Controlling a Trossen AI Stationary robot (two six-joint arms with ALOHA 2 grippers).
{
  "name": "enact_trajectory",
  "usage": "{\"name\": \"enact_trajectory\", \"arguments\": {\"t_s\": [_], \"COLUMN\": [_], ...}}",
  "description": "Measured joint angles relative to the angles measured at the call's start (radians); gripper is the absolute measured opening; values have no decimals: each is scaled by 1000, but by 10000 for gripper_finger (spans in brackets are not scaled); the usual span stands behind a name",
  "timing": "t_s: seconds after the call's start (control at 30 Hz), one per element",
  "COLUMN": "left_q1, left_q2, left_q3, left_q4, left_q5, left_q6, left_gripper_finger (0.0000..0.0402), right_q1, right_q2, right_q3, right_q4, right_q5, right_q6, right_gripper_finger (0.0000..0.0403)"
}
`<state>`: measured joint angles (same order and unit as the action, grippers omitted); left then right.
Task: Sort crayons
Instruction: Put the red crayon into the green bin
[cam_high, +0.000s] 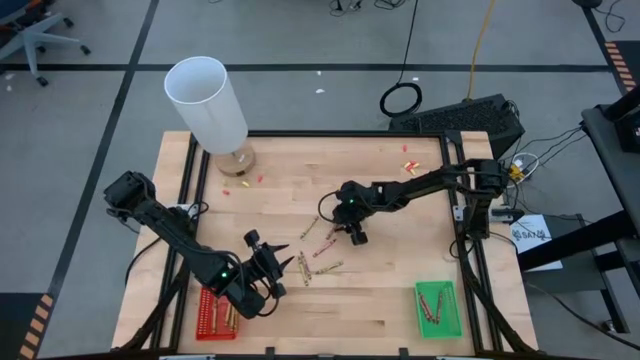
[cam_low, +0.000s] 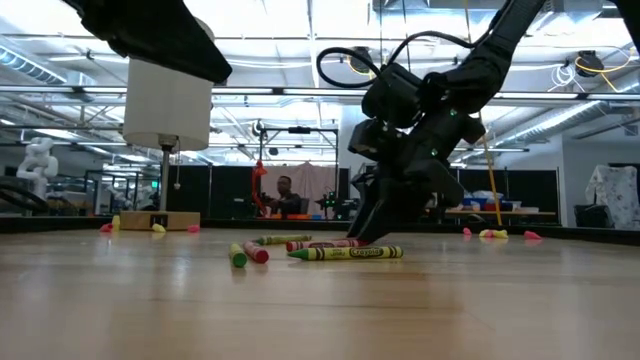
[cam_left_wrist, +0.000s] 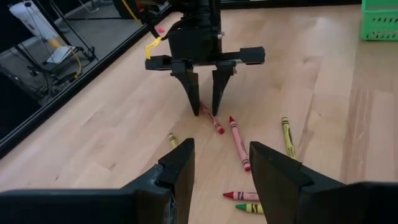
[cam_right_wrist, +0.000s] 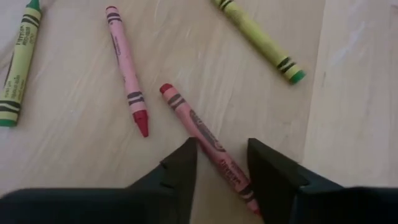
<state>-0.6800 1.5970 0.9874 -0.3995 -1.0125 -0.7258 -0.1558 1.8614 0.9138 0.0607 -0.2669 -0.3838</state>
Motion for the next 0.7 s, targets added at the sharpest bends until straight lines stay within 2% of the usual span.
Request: {"name": "enact_trajectory", "arguments": {"t_s": [0.27,0.37,0.53,0.7], "left_q1": [0,0,0,0], "left_q2": [0,0,0,0], "left_q3": [0,0,0,0], "left_q4": [3,3,3,0], "left_q5": [-2,-2,-2,-4], "left_q6": [-1,-2,-2,-1], "left_gripper_finger": [152,152,152,152], "right_q1": [1,1,4,30], "right_q2": [0,0,-12,-70], "right_q3": [0,0,-2,-5], "right_q4": [-48,-51,-60,-148], "right_q5": [-4,-6,-87,-129], "right_q6": [14,35,77,109], "right_gripper_finger": [10,10,9,4]}}
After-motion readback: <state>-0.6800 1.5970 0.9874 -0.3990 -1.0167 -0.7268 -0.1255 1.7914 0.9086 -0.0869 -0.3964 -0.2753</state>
